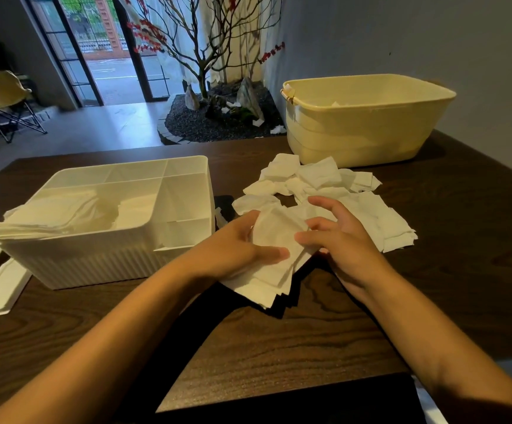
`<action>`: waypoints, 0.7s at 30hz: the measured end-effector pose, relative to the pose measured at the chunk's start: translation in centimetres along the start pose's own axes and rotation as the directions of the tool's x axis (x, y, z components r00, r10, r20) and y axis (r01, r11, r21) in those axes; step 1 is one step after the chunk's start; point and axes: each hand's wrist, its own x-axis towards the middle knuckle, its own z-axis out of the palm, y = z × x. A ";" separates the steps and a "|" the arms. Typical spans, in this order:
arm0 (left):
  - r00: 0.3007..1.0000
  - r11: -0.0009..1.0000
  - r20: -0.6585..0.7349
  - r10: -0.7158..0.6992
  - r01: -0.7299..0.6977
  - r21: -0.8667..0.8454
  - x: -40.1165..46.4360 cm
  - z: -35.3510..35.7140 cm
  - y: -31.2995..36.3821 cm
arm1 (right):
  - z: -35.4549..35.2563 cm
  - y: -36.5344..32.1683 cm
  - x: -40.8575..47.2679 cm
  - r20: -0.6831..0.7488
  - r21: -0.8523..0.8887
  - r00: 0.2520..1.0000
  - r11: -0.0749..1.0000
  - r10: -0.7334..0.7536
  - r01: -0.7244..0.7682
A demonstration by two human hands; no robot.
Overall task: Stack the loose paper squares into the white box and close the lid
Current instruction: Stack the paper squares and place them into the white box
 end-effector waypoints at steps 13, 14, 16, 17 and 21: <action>0.998 0.967 0.009 0.069 -0.069 0.244 -0.4 -2.0 1.2 | 0.1 0.2 -0.7 0.171 -0.102 0.978 0.985 -0.117 0.136; 0.991 0.966 -0.060 0.120 -0.102 0.238 -0.4 -1.6 0.9 | 0.2 0.1 -0.7 0.128 -0.104 0.981 0.982 -0.146 0.160; 0.959 0.958 -0.184 0.217 -0.172 0.230 -0.3 -0.6 0.2 | 0.2 0.1 -0.7 0.048 -0.110 0.982 0.976 -0.185 0.189; 0.940 0.960 -0.241 0.240 -0.193 0.201 -0.3 -0.1 -0.2 | 0.2 0.0 -0.7 0.015 -0.119 0.982 0.974 -0.191 0.191; 0.860 0.960 -0.430 0.275 -0.271 0.071 0.2 1.4 -1.7 | 0.1 0.0 -0.4 -0.071 -0.138 0.988 0.983 -0.134 0.124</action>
